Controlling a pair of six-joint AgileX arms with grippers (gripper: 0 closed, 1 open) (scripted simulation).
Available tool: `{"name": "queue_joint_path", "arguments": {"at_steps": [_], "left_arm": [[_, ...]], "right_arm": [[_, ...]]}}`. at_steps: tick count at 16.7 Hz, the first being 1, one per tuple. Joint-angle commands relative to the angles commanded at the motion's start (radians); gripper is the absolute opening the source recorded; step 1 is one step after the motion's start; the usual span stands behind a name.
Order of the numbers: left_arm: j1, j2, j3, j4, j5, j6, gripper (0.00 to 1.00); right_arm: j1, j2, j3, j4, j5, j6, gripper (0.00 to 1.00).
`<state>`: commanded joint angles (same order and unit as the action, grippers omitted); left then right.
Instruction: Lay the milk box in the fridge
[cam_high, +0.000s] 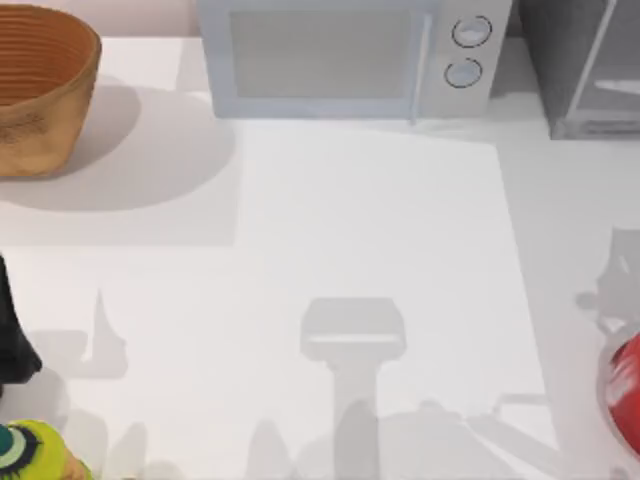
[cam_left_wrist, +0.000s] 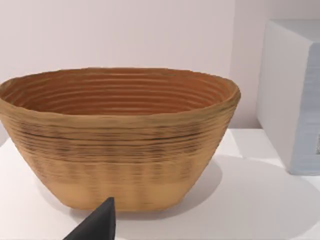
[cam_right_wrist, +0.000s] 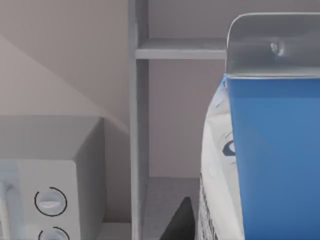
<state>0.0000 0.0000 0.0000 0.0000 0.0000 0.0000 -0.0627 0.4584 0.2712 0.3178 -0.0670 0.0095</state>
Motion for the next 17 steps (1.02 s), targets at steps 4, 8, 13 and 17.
{"name": "queue_joint_path", "arguments": {"at_steps": [4,8,13,17], "left_arm": [[0.0,0.0,0.0,0.0,0.0,0.0,1.0],[0.0,0.0,0.0,0.0,0.0,0.0,1.0],[0.0,0.0,0.0,0.0,0.0,0.0,1.0],[0.0,0.0,0.0,0.0,0.0,0.0,1.0]], "right_arm": [[-0.056,0.415,0.183,0.233,-0.048,0.0,0.0],[-0.113,0.866,0.368,0.47,-0.098,0.001,0.0],[-0.173,1.367,0.562,0.72,-0.153,0.007,0.0],[-0.205,1.618,0.664,0.852,-0.182,0.012,0.0]]}}
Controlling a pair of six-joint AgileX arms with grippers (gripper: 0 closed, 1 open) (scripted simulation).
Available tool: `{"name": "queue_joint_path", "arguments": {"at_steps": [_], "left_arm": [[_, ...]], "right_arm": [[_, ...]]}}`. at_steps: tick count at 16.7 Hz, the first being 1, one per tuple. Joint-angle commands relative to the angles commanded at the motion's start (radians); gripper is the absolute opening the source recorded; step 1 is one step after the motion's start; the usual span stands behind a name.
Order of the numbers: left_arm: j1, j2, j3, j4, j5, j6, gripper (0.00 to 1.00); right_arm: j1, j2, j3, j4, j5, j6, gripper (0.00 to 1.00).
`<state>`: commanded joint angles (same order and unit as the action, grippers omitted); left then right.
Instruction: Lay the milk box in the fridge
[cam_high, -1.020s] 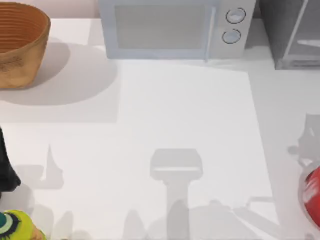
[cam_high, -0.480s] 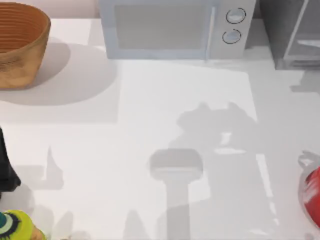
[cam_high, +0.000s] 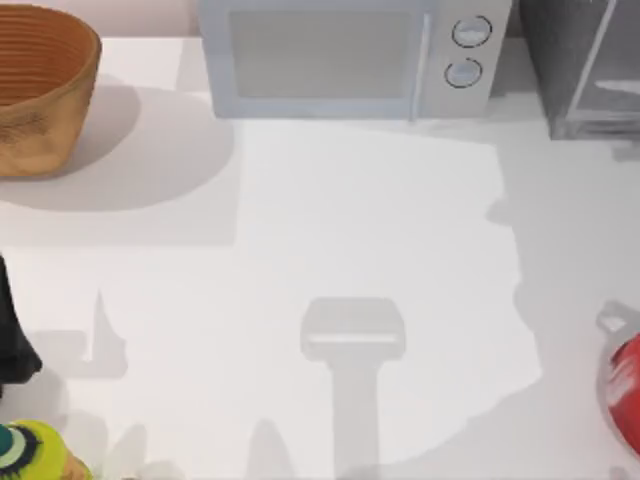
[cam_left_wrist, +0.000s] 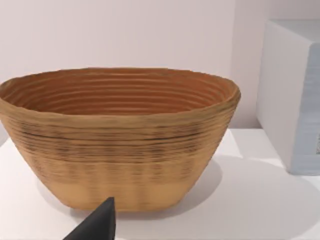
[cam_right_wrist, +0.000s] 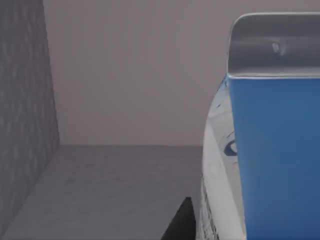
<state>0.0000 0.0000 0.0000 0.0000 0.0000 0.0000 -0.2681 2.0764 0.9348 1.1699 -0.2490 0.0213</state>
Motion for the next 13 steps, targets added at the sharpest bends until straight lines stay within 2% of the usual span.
{"name": "queue_joint_path", "arguments": {"at_steps": [9,13], "left_arm": [[0.0,0.0,0.0,0.0,0.0,0.0,1.0],[0.0,0.0,0.0,0.0,0.0,0.0,1.0]], "right_arm": [[-0.006,0.081,0.033,0.042,-0.009,0.004,0.0],[0.003,0.129,0.144,-0.012,0.0,0.003,0.0]]}}
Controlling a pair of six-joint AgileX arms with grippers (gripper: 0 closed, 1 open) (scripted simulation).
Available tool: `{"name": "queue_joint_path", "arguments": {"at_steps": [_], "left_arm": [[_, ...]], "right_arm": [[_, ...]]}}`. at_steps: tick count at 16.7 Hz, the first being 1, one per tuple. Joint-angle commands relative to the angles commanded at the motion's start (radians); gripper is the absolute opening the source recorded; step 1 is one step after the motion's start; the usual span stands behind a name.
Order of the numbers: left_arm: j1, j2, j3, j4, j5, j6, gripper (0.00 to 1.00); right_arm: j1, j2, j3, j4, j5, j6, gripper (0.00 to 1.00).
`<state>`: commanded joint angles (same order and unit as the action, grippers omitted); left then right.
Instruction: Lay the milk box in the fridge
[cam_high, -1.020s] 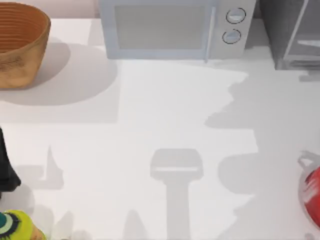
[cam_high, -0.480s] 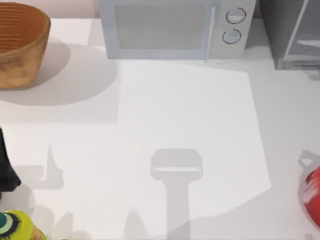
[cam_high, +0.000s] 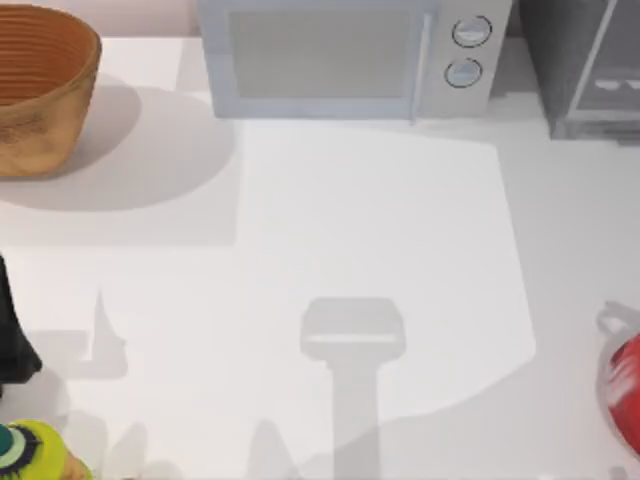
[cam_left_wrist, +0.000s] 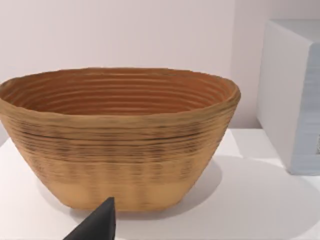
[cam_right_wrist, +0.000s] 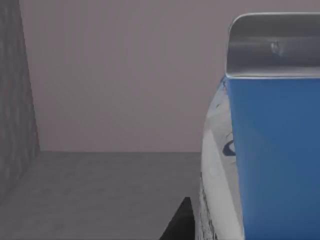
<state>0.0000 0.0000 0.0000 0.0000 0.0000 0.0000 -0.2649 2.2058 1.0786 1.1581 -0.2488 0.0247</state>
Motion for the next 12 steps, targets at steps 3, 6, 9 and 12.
{"name": "queue_joint_path", "arguments": {"at_steps": [3,6,9,12], "left_arm": [[0.0,0.0,0.0,0.0,0.0,0.0,1.0],[0.0,0.0,0.0,0.0,0.0,0.0,1.0],[0.0,0.0,0.0,0.0,0.0,0.0,1.0],[0.0,0.0,0.0,0.0,0.0,0.0,1.0]], "right_arm": [[0.012,0.068,0.158,-0.086,0.015,-0.001,0.0],[0.027,0.141,0.329,-0.188,0.031,-0.002,0.0],[0.041,0.195,0.465,-0.274,0.045,-0.003,0.0],[0.047,0.217,0.52,-0.313,0.051,-0.004,0.0]]}}
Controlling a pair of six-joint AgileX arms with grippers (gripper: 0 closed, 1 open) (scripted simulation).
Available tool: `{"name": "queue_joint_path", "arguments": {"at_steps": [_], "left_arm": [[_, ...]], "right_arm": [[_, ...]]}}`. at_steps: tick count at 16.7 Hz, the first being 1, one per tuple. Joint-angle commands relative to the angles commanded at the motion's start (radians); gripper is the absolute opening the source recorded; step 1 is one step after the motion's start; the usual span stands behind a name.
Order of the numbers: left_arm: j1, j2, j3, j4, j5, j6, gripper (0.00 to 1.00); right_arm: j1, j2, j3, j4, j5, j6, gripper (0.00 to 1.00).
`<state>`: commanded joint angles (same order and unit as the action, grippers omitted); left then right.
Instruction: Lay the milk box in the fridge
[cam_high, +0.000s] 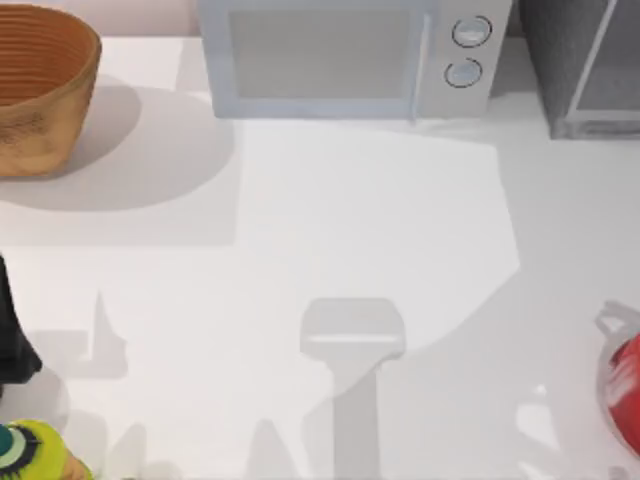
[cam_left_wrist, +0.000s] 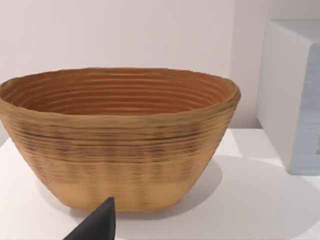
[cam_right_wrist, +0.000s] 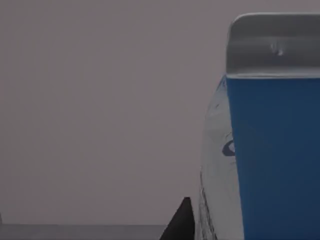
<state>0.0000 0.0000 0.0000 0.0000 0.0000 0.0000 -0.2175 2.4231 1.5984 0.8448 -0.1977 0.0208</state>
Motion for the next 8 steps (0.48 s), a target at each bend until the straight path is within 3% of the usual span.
{"name": "queue_joint_path", "arguments": {"at_steps": [4,8], "left_arm": [[0.0,0.0,0.0,0.0,0.0,0.0,1.0],[0.0,0.0,0.0,0.0,0.0,0.0,1.0]], "right_arm": [[0.0,0.0,0.0,0.0,0.0,0.0,0.0],[0.0,0.0,0.0,0.0,0.0,0.0,0.3]]}}
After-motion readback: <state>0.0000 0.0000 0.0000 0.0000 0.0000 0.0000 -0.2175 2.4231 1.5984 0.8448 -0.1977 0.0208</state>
